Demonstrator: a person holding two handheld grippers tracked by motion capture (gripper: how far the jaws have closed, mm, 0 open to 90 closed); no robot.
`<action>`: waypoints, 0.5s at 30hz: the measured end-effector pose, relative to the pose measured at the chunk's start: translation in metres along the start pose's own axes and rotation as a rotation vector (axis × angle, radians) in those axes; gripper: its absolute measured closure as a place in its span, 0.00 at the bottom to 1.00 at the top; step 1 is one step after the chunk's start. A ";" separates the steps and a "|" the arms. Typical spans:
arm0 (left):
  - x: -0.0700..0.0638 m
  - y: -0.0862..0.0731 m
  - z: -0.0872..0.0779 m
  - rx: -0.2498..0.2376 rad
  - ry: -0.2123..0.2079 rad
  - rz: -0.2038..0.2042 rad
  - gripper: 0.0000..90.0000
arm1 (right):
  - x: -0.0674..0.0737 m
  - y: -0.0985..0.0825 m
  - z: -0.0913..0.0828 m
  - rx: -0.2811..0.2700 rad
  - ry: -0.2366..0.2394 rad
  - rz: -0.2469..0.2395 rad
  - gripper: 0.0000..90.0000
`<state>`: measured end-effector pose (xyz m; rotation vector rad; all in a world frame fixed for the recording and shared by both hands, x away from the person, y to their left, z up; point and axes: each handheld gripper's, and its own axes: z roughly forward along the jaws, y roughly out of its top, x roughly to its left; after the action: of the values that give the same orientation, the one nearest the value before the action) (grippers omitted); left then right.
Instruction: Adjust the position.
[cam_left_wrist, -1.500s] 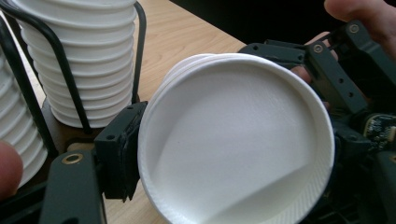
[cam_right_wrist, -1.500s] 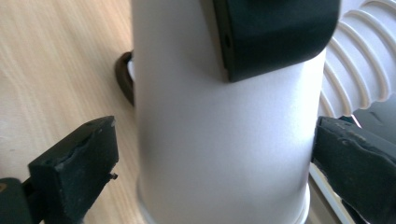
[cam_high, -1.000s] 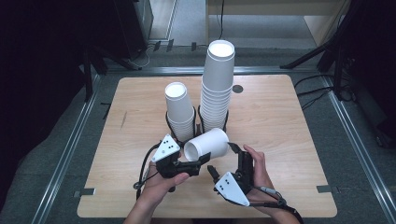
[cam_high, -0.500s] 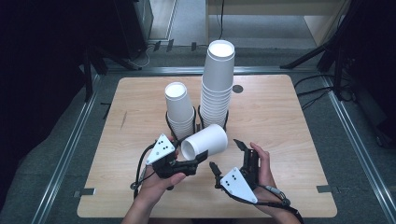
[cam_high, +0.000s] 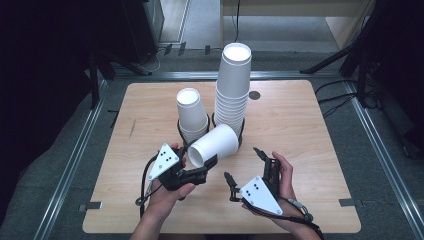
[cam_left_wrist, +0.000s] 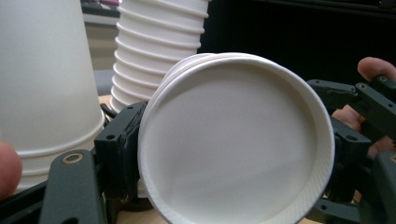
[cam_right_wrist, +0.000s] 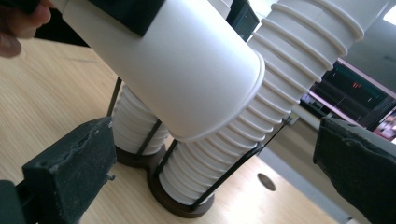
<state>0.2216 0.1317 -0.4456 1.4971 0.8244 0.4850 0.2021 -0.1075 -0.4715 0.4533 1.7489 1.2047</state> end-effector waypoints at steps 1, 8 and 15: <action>0.000 0.000 0.000 -0.009 -0.005 0.000 0.26 | -0.001 0.001 0.000 0.003 0.004 0.023 0.00; -0.001 -0.002 -0.002 -0.090 -0.017 -0.005 0.26 | -0.013 0.003 0.000 0.015 0.015 0.198 0.00; -0.001 -0.007 0.002 -0.130 0.006 0.002 0.26 | -0.016 0.004 0.003 0.025 -0.010 0.310 0.00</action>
<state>0.2208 0.1294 -0.4528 1.3772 0.7809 0.5349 0.2117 -0.1162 -0.4605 0.7658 1.7291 1.3926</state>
